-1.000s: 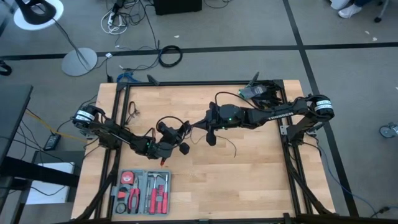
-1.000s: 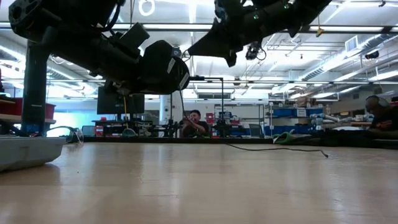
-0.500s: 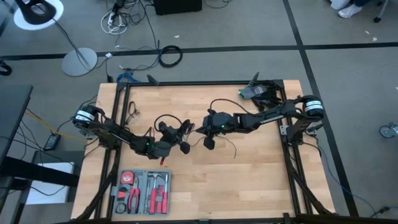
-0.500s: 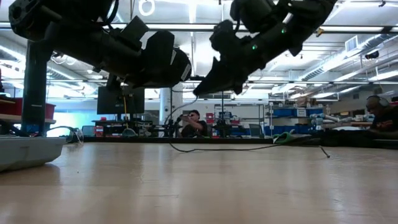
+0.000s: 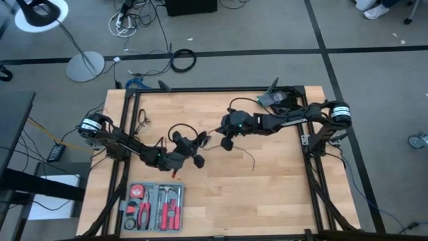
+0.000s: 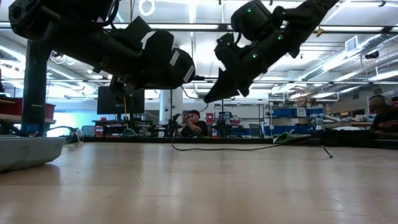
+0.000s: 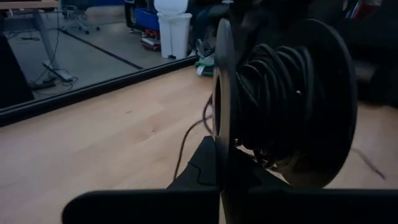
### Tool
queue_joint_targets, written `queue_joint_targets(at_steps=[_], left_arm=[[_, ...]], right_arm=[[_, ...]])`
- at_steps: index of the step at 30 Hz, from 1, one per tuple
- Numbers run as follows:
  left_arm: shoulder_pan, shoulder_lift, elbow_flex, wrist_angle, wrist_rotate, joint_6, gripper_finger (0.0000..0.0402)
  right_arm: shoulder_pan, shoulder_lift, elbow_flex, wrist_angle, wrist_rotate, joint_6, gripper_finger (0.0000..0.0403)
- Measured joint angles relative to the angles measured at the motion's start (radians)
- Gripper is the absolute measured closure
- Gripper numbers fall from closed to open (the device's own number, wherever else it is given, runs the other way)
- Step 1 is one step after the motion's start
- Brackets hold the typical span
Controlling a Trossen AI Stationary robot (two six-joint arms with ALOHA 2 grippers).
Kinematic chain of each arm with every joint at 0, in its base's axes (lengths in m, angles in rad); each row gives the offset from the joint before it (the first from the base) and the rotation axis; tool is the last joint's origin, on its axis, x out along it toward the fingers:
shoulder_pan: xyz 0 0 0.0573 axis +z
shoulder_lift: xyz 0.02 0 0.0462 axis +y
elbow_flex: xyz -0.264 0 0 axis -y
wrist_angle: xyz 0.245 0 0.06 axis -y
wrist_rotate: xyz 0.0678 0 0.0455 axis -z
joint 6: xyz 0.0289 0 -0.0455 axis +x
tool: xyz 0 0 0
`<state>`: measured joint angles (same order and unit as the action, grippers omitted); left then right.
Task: Coil cords
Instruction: Coil the black wire onto the spool
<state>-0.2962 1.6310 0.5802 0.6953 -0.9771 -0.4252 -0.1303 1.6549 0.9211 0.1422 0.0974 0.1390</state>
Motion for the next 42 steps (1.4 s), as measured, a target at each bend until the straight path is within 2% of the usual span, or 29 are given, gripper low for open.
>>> queue_joint_targets(at_steps=[10, 14, 20, 28, 35, 42], left_arm=[[0.002, 0.000, 0.000, -0.087, -0.001, -0.025, 0.0401], [0.002, 0.000, 0.000, -0.122, -0.001, -0.025, 0.0401], [0.002, 0.000, 0.000, -0.149, -0.028, -0.025, 0.0401], [0.008, 0.000, 0.000, -0.152, -0.046, -0.019, 0.0401], [0.008, 0.000, 0.000, -0.142, -0.046, -0.019, 0.0401], [0.008, -0.001, 0.000, -0.125, -0.044, -0.023, 0.0401]], right_arm=[[0.002, -0.106, 0.002, -0.055, -0.027, 0.007, 0.0403], [0.002, -0.118, 0.013, -0.071, -0.060, 0.009, 0.0403], [0.011, -0.119, 0.028, -0.068, -0.168, 0.052, 0.0403], [0.040, -0.119, 0.028, -0.095, -0.216, 0.081, 0.0403], [0.041, -0.119, 0.028, 0.092, -0.212, 0.041, 0.0403], [0.058, -0.104, 0.028, 0.144, -0.211, 0.037, 0.0403]])
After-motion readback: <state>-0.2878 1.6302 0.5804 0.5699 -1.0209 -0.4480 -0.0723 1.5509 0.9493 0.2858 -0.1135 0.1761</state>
